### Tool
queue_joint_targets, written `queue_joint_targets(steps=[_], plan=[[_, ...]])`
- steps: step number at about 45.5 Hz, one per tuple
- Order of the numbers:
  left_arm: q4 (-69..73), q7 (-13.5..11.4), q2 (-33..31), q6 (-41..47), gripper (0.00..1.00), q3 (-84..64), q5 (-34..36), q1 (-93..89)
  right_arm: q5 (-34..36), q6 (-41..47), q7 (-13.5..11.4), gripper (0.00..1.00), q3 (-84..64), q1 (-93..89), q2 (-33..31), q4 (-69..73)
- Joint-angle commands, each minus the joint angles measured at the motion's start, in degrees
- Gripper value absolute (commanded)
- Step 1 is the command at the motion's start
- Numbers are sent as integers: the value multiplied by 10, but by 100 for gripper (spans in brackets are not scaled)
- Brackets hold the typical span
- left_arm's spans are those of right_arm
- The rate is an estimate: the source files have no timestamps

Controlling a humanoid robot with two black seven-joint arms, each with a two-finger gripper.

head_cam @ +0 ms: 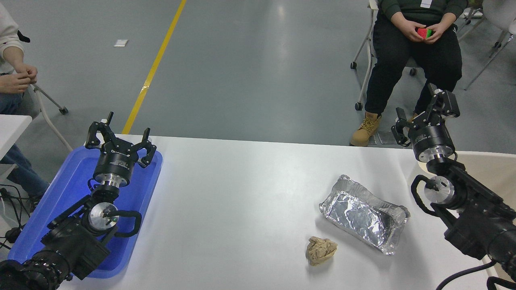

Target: Pick up paper cup place in dustbin

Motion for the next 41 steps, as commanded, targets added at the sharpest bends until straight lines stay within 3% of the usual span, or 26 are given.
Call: queue_joint_targets(steps=[1,41], plan=[[0,1,0,0,100,0,0,-1,0,0,0,100,0,-1,2,0],[0,0,0,0,100,0,0,-1,0,3,0,100,-28,0,6,-2]])
